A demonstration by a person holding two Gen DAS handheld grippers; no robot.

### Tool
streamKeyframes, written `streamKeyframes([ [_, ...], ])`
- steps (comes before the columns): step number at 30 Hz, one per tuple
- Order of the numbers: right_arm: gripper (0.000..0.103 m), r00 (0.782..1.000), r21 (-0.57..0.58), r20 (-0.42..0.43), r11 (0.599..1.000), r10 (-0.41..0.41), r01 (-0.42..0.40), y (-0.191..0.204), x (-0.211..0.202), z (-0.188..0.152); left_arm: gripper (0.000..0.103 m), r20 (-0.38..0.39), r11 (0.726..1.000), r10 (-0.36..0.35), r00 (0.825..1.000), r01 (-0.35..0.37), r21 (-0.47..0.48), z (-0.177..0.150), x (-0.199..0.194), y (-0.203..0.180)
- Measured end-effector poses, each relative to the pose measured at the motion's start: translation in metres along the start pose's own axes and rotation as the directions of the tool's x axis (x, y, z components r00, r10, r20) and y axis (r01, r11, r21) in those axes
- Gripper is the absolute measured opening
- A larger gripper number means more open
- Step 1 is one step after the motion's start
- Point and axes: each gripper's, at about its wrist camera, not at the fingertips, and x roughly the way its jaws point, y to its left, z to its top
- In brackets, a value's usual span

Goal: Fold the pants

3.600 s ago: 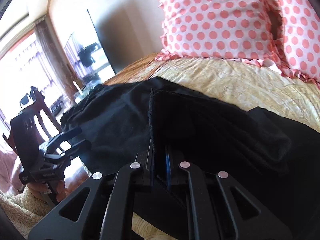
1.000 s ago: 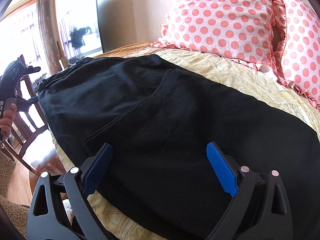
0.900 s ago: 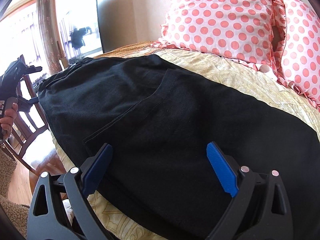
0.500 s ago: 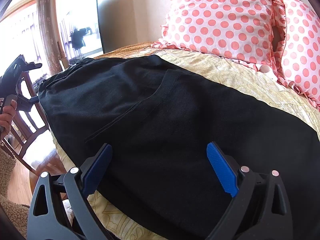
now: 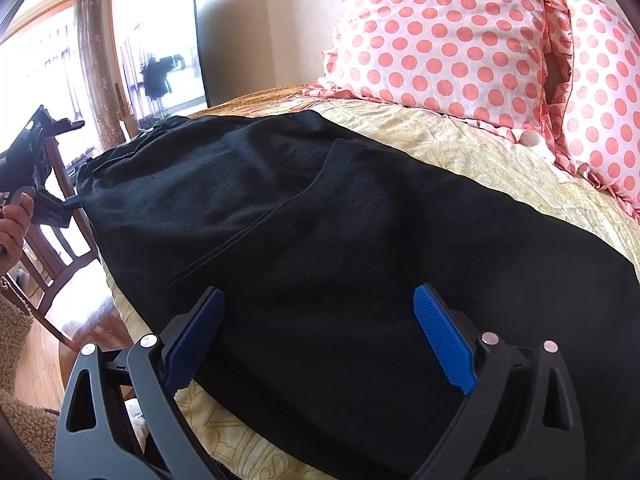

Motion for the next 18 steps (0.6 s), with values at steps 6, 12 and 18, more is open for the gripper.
streamKeyframes([
  [6, 0.097, 1.0, 0.0, 0.001, 1.0, 0.001, -0.001, 0.0, 0.0, 0.0, 0.093, 0.016, 0.996, 0.077, 0.997, -0.077, 0.04, -0.002, 0.009, -0.013],
  [12, 0.097, 1.0, 0.0, 0.001, 1.0, 0.0, 0.0, 0.0, 0.0, -0.001, 0.072, 0.055, 0.989, 0.14, 0.989, -0.142, 0.045, 0.004, 0.015, -0.011],
  [18, 0.097, 1.0, -0.003, 0.004, 1.0, 0.002, -0.002, 0.003, 0.0, 0.002, 0.033, 0.09, 0.989, 0.141, 0.986, -0.137, -0.056, 0.01, 0.009, 0.008],
])
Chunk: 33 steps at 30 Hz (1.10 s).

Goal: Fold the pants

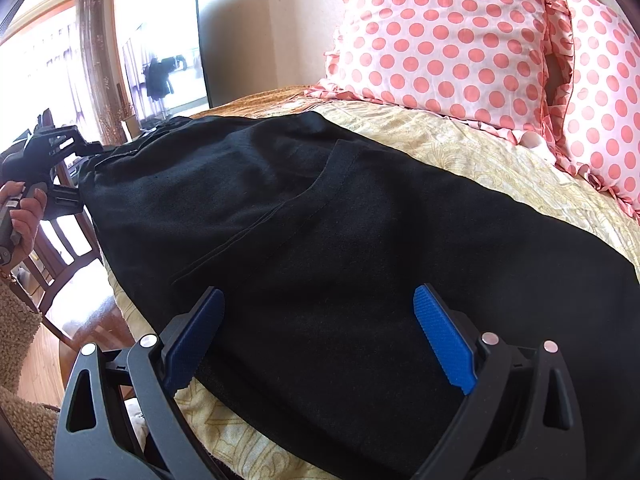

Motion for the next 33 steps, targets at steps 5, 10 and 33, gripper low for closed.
streamKeyframes([
  [5, 0.097, 1.0, -0.002, 0.014, 1.0, -0.003, 0.003, 0.002, -0.002, -0.002, 0.02, 0.031, 0.999, 0.025, 0.999, -0.026, 0.038, -0.004, -0.003, -0.004],
  [10, 0.098, 0.999, 0.004, 0.044, 1.0, 0.01, -0.01, -0.001, -0.012, -0.01, 0.019, 0.121, 0.961, 0.11, 0.987, -0.136, 0.24, -0.017, -0.009, -0.046],
  [33, 0.102, 0.973, 0.215, 0.213, 0.976, -0.088, 0.041, -0.066, -0.116, -0.062, 0.014, -0.173, 0.414, -0.004, 0.985, 0.159, 0.896, -0.259, 0.09, -0.284],
])
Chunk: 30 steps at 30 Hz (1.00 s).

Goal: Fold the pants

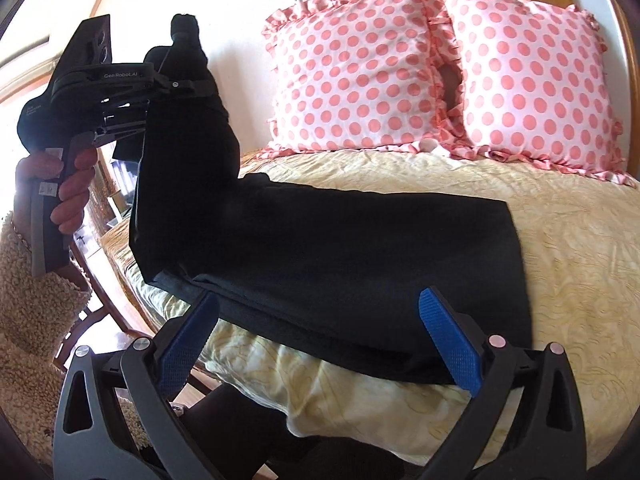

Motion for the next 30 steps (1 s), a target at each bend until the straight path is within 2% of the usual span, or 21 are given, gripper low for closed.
streamKeyframes([
  [2, 0.102, 0.999, 0.031, 0.012, 0.999, -0.037, 0.036, -0.012, -0.011, -0.004, 0.014, -0.053, 0.996, -0.071, 0.996, 0.074, 0.048, -0.014, 0.022, -0.031],
  [4, 0.102, 0.997, 0.066, 0.016, 0.995, -0.072, 0.071, -0.025, -0.02, -0.009, 0.014, -0.149, 0.989, -0.116, 0.982, 0.129, 0.076, -0.038, 0.05, -0.058],
  [7, 0.102, 0.993, 0.117, 0.014, 0.987, -0.113, 0.111, -0.043, -0.031, -0.017, 0.014, -0.298, 0.984, -0.12, 0.947, 0.153, 0.088, -0.078, 0.092, -0.077],
  [8, 0.102, 0.992, 0.134, 0.013, 0.984, -0.124, 0.121, -0.048, -0.034, -0.02, 0.015, -0.321, 0.985, -0.118, 0.94, 0.152, 0.084, -0.086, 0.1, -0.077],
  [10, 0.102, 0.991, 0.163, 0.018, 0.978, -0.136, 0.131, -0.057, -0.039, -0.024, 0.015, -0.32, 0.986, -0.112, 0.941, 0.145, 0.083, -0.09, 0.102, -0.078],
  [14, 0.102, 0.986, 0.206, 0.038, 0.967, -0.16, 0.149, -0.071, -0.049, -0.026, 0.014, -0.226, 0.99, -0.079, 0.971, 0.103, 0.098, -0.07, 0.087, -0.079],
  [17, 0.102, 0.985, 0.232, 0.056, 0.961, -0.165, 0.148, -0.078, -0.055, -0.029, 0.015, -0.155, 0.974, -0.048, 0.987, 0.081, 0.214, -0.072, 0.076, -0.102],
  [19, 0.102, 0.982, 0.243, 0.051, 0.956, -0.182, 0.165, -0.082, -0.057, -0.031, 0.015, -0.206, 0.943, -0.004, 0.979, 0.072, 0.326, -0.088, 0.089, -0.12],
  [21, 0.102, 0.979, 0.251, 0.047, 0.951, -0.2, 0.182, -0.085, -0.061, -0.032, 0.016, -0.277, 0.921, 0.041, 0.96, 0.071, 0.382, -0.111, 0.107, -0.125],
  [22, 0.102, 0.977, 0.253, 0.051, 0.949, -0.206, 0.187, -0.087, -0.065, -0.033, 0.019, -0.28, 0.908, 0.058, 0.958, 0.066, 0.414, -0.121, 0.111, -0.127],
  [24, 0.102, 0.972, 0.249, 0.056, 0.946, -0.229, 0.208, -0.09, -0.072, -0.034, 0.028, -0.24, 0.876, 0.083, 0.967, 0.044, 0.48, -0.133, 0.105, -0.135],
  [26, 0.102, 0.964, 0.244, 0.061, 0.94, -0.26, 0.238, -0.094, -0.079, -0.032, 0.054, -0.199, 0.846, 0.082, 0.977, 0.038, 0.532, -0.138, 0.097, -0.147],
  [27, 0.102, 0.96, 0.247, 0.068, 0.937, -0.273, 0.249, -0.097, -0.083, -0.03, 0.062, -0.172, 0.829, 0.068, 0.983, 0.04, 0.558, -0.14, 0.09, -0.151],
  [28, 0.102, 0.956, 0.25, 0.076, 0.933, -0.284, 0.257, -0.1, -0.087, -0.028, 0.076, -0.155, 0.81, 0.041, 0.987, 0.058, 0.584, -0.142, 0.083, -0.157],
  [29, 0.102, 0.951, 0.252, 0.086, 0.93, -0.297, 0.267, -0.103, -0.092, -0.026, 0.086, -0.145, 0.793, 0.017, 0.989, 0.075, 0.605, -0.145, 0.076, -0.159],
  [30, 0.102, 0.946, 0.251, 0.097, 0.927, -0.31, 0.278, -0.104, -0.097, -0.024, 0.087, -0.141, 0.777, -0.006, 0.99, 0.094, 0.622, -0.147, 0.068, -0.16],
])
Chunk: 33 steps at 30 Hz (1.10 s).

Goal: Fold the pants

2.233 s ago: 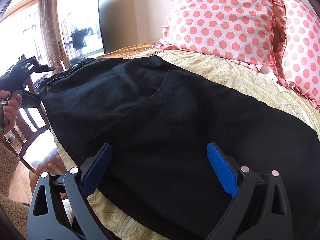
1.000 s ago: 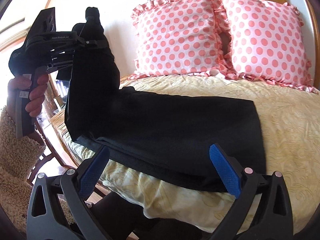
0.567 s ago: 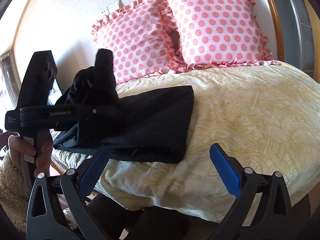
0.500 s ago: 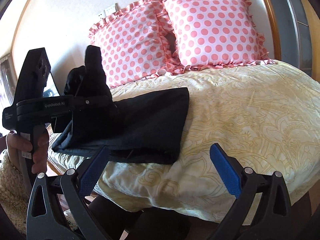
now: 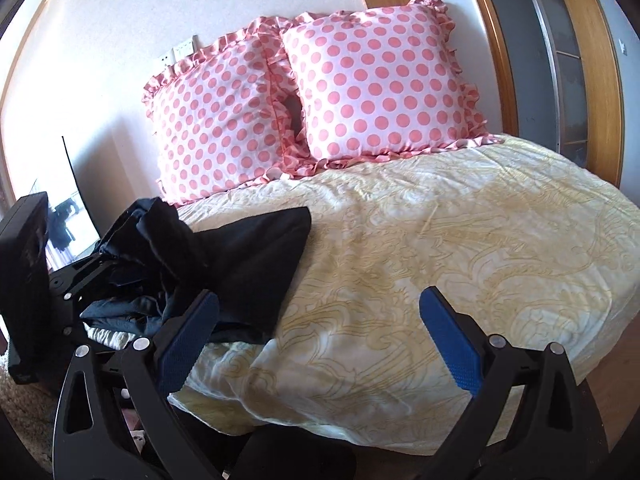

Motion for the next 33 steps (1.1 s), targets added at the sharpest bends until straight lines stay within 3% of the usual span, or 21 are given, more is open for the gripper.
streamKeyframes([
  [4, 0.102, 0.998, -0.064, 0.061, 0.998, 0.012, -0.009, 0.006, -0.016, 0.018, 0.092, 0.014, 0.99, -0.14, 0.99, 0.14, -0.015, -0.012, -0.027, -0.004],
  [8, 0.102, 0.987, -0.279, 0.087, 0.955, 0.134, -0.105, 0.057, -0.023, 0.035, 0.094, 0.001, 0.98, -0.137, 0.991, 0.136, -0.142, -0.03, -0.049, 0.023],
  [11, 0.101, 0.958, -0.449, 0.038, 0.862, 0.284, -0.238, 0.112, -0.016, 0.036, 0.099, 0.013, 0.961, -0.044, 0.999, 0.046, -0.273, -0.051, -0.07, 0.06],
  [13, 0.099, 0.936, -0.561, -0.012, 0.773, 0.351, -0.297, 0.151, -0.007, 0.03, 0.099, 0.031, 0.934, 0.05, 0.998, -0.036, -0.356, -0.066, -0.084, 0.089],
  [16, 0.087, 0.911, -0.7, -0.097, 0.623, 0.402, -0.349, 0.203, 0.014, 0.014, 0.1, 0.038, 0.881, 0.151, 0.988, -0.116, -0.459, -0.086, -0.099, 0.117],
  [18, 0.083, 0.904, -0.755, -0.143, 0.546, 0.403, -0.363, 0.229, 0.029, 0.003, 0.1, 0.048, 0.852, 0.199, 0.979, -0.148, -0.502, -0.093, -0.105, 0.128],
  [20, 0.066, 0.895, -0.769, -0.195, 0.504, 0.402, -0.394, 0.245, 0.045, -0.002, 0.1, 0.052, 0.833, 0.212, 0.976, -0.152, -0.532, -0.1, -0.106, 0.137],
  [22, 0.065, 0.889, -0.754, -0.243, 0.5, 0.388, -0.425, 0.252, 0.061, -0.003, 0.1, 0.022, 0.819, 0.239, 0.971, -0.189, -0.542, -0.107, -0.1, 0.146],
  [26, 0.058, 0.886, -0.76, -0.291, 0.476, 0.361, -0.443, 0.254, 0.071, -0.008, 0.1, 0.014, 0.834, 0.218, 0.976, -0.179, -0.522, -0.121, -0.101, 0.15],
  [30, 0.045, 0.907, -0.806, -0.305, 0.428, 0.291, -0.408, 0.263, 0.08, -0.019, 0.1, 0.029, 0.882, 0.251, 0.968, -0.216, -0.419, -0.122, -0.102, 0.138],
  [32, 0.008, 0.915, -0.81, -0.32, 0.43, 0.245, -0.398, 0.264, 0.091, -0.022, 0.1, 0.039, 0.895, 0.23, 0.973, -0.195, -0.401, -0.119, -0.1, 0.136],
  [33, 0.008, 0.921, -0.806, -0.318, 0.446, 0.227, -0.389, 0.263, 0.095, -0.021, 0.1, 0.043, 0.898, 0.221, 0.974, -0.186, -0.4, -0.119, -0.098, 0.135],
])
